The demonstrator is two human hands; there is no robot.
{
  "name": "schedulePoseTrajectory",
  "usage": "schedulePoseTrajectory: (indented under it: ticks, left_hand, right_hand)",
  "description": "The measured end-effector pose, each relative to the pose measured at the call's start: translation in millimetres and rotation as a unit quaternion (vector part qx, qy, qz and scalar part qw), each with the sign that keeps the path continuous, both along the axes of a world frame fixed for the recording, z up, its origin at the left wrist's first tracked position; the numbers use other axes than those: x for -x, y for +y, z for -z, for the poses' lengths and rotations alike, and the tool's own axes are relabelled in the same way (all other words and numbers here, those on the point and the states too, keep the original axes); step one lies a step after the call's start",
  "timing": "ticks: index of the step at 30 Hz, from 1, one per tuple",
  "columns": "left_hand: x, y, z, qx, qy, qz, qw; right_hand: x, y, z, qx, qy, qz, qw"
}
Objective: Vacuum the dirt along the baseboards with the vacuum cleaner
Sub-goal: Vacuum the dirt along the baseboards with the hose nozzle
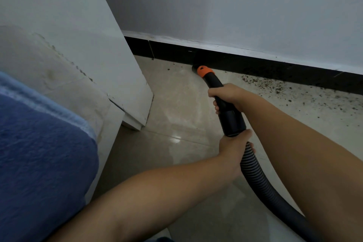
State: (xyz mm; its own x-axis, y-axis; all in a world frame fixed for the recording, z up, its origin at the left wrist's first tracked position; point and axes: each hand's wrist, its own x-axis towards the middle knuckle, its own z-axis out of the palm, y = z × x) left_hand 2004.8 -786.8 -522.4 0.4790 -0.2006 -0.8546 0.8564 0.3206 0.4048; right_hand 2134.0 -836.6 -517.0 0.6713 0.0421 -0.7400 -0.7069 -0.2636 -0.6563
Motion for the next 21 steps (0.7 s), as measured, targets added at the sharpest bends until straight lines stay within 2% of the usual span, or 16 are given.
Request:
schedulePoseTrajectory:
  ticks: [12, 21]
  left_hand:
    - [-26.9, 11.8, 2.6, -0.011, 0.003, -0.097, 0.995]
    - [-37.4, 18.1, 8.5, -0.025, 0.005, -0.118, 0.993]
  right_hand:
    - [-32.4, 39.8, 0.0, -0.01, 0.004, -0.082, 0.997]
    - [-43.7, 55.1, 5.0, -0.015, 0.005, -0.103, 0.995]
